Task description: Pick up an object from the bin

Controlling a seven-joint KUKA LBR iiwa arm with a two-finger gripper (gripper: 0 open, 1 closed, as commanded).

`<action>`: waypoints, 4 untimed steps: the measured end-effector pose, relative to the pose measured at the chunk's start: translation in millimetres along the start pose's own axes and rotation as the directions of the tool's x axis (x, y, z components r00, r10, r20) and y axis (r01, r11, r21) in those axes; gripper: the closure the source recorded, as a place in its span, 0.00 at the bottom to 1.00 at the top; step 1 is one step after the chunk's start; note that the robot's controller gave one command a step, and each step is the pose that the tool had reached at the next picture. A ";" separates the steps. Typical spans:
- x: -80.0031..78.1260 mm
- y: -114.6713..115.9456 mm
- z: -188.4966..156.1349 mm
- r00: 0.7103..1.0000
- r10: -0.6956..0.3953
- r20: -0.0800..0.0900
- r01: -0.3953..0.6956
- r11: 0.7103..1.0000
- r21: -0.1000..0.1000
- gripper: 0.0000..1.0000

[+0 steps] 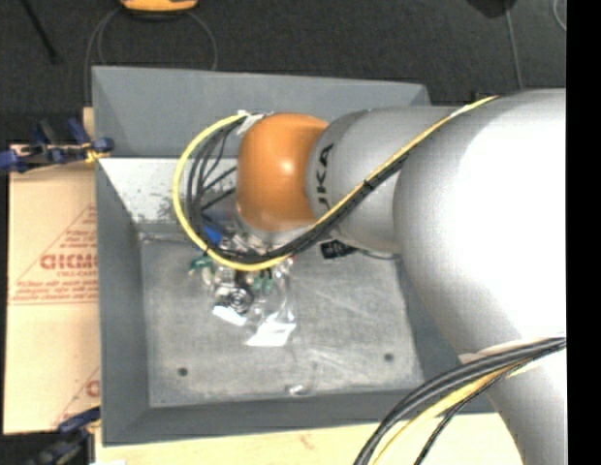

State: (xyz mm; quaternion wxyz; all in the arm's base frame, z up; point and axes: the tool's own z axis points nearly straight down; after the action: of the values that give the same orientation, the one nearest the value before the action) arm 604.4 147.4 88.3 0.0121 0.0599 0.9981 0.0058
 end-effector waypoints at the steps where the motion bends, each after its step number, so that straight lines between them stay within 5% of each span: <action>1: -24.0 -121.5 -0.9 1.000 0.000 0.006 0.000 1.000 -0.003 1.00; 2: -39.2 -132.8 0.1 1.000 -0.007 -0.006 0.007 1.000 -0.005 1.00; 3: -41.4 -145.6 0.7 1.000 -0.017 0.013 0.017 1.000 0.001 1.00; 4: -41.5 -147.1 0.8 1.000 -0.011 0.013 0.011 1.000 0.000 1.00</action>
Offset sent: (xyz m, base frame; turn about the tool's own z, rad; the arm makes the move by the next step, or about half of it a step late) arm -0.0006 -0.1268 -0.0129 -0.0025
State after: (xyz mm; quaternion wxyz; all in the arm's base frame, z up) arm 628.0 -3.6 86.6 0.0184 0.0546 0.9983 0.0055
